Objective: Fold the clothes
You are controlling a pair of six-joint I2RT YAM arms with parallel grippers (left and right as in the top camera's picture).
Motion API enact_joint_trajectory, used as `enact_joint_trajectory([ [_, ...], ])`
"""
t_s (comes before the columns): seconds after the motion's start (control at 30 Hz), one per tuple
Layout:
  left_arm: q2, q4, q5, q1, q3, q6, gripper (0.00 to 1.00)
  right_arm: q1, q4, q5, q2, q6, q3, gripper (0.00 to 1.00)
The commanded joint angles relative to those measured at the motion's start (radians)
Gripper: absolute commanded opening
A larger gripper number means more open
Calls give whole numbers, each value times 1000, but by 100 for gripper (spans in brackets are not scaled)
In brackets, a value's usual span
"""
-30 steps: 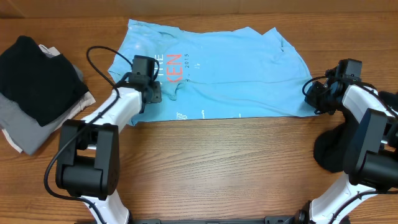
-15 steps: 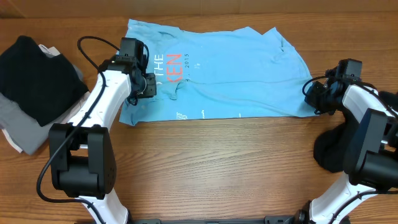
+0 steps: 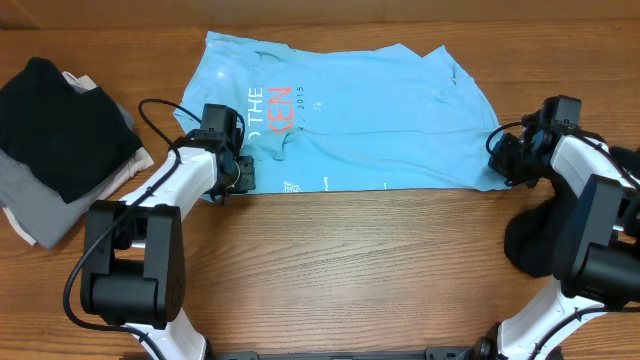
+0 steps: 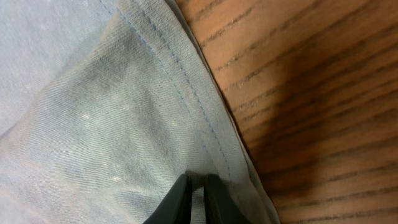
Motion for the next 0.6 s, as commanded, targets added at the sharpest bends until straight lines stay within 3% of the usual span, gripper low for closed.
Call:
enact_joint_trajectory([
  [0.0, 20, -55, -161, 16, -41, -21, 20, 6, -40, 19, 45, -4, -22, 12],
  [0.33, 17, -149, -177, 87, -36, -93, 16, 6, -76, 75, 45, -3, -23, 11],
  [0.57, 17, -341, -111, 87, -36, -138, 14, 0, -311, 99, 44, 84, -22, 7],
])
